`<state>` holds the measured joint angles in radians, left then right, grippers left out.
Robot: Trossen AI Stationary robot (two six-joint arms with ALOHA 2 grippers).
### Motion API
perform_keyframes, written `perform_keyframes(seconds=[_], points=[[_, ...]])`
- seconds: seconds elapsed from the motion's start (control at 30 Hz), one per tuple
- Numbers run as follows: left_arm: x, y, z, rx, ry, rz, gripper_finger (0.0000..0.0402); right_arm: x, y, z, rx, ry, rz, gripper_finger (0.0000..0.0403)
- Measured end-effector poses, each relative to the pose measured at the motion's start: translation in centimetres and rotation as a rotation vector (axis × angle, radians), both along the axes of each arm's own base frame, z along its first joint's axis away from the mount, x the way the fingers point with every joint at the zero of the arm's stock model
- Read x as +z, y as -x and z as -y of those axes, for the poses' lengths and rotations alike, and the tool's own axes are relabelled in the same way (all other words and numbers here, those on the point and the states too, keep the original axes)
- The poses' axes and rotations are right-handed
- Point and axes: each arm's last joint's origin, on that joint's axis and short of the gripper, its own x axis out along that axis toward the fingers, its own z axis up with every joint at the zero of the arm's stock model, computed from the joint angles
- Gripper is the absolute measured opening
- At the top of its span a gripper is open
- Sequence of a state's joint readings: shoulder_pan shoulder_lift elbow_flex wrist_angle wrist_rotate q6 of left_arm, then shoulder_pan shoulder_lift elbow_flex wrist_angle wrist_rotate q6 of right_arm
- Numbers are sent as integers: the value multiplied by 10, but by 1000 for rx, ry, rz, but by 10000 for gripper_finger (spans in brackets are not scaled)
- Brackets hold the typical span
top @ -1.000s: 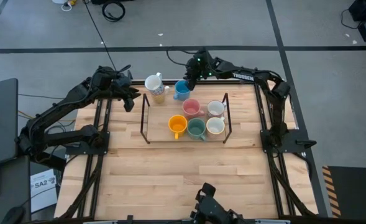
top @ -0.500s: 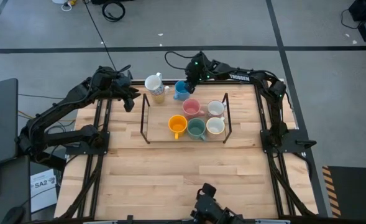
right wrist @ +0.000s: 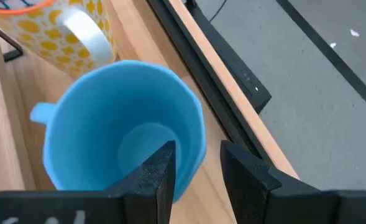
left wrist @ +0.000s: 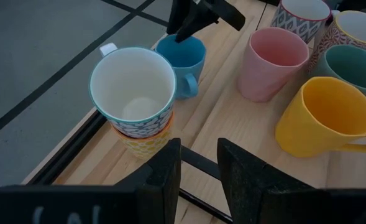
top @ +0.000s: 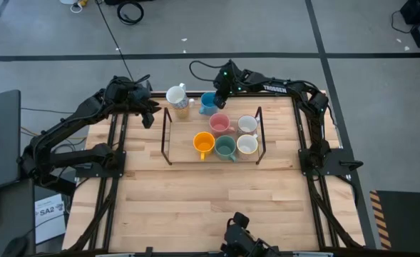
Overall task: Place coffee mugs
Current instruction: Put the blue mug on the shelf
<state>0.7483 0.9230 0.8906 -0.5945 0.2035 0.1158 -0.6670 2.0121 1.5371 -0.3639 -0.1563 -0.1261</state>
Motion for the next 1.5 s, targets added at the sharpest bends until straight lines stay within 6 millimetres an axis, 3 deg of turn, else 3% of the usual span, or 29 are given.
perform_keyframes(seconds=[0.4,0.87,1.13,1.5], points=[[0,0,0,0,0,0,112,-12,0,-8,5,-17,-4,125],[0,0,0,0,0,0,112,-13,0,-7,8,-18,-4,31],[0,0,0,0,0,0,112,-11,-2,-6,5,-5,24,38],[0,0,0,0,0,0,112,18,-12,-1,23,31,93,26]])
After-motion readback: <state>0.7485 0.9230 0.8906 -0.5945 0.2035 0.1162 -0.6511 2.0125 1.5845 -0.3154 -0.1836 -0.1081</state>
